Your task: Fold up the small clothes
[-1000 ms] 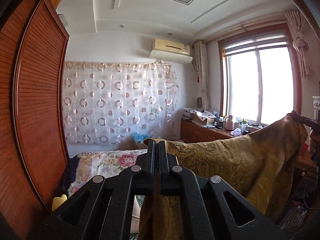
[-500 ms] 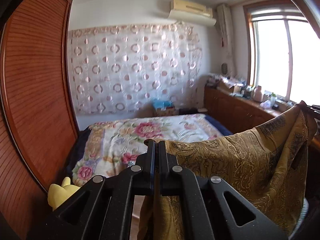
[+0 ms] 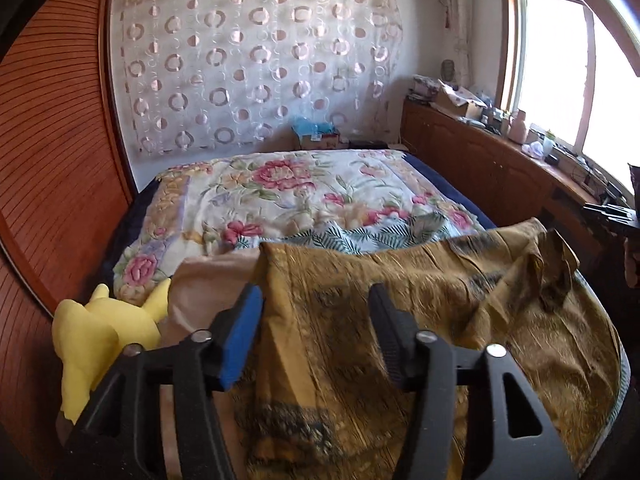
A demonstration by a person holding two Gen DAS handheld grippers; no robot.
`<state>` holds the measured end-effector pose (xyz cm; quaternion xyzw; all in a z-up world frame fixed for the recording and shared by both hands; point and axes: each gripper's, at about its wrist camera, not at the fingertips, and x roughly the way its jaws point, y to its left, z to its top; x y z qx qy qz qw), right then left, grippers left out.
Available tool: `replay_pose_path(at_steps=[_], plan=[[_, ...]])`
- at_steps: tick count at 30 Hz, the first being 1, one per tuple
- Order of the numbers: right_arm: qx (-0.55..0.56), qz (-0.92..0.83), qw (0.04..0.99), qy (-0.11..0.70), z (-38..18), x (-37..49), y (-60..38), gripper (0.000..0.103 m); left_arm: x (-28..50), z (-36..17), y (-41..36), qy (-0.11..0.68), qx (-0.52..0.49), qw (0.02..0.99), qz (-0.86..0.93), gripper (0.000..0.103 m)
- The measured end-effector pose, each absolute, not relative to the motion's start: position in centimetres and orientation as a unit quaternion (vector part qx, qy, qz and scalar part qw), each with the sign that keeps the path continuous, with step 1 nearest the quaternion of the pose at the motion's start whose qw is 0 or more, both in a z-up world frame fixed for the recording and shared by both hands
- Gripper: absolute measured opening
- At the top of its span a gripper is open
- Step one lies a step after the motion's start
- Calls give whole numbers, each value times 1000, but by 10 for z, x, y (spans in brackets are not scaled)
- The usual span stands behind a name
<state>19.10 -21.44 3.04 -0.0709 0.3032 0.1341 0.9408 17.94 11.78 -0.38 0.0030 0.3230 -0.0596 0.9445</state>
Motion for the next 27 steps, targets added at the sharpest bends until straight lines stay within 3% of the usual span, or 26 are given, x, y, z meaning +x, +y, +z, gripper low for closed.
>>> replay_pose_path(at_steps=[1,3,8,25,26,27], plan=[[-69,138,939,306,32,182,-220,32,175,-6,115,326,1,943,-64,74],[-66,143,937,311,33,175,-236,33,166,-11,108,330,-4,941,-74,79],[-50,156,932,324,7,176,-254,45,152,-38,89,358,-6,929,-94,79],[-39,94,913,396,-22,265,-260,46,138,-68,102,385,-21,921,-60,79],[-43,91,911,401,-23,266,-261,36,137,-69,105,384,-22,921,-56,79],[-47,94,910,402,-23,266,-260,11,136,-69,109,384,-24,922,-51,79]])
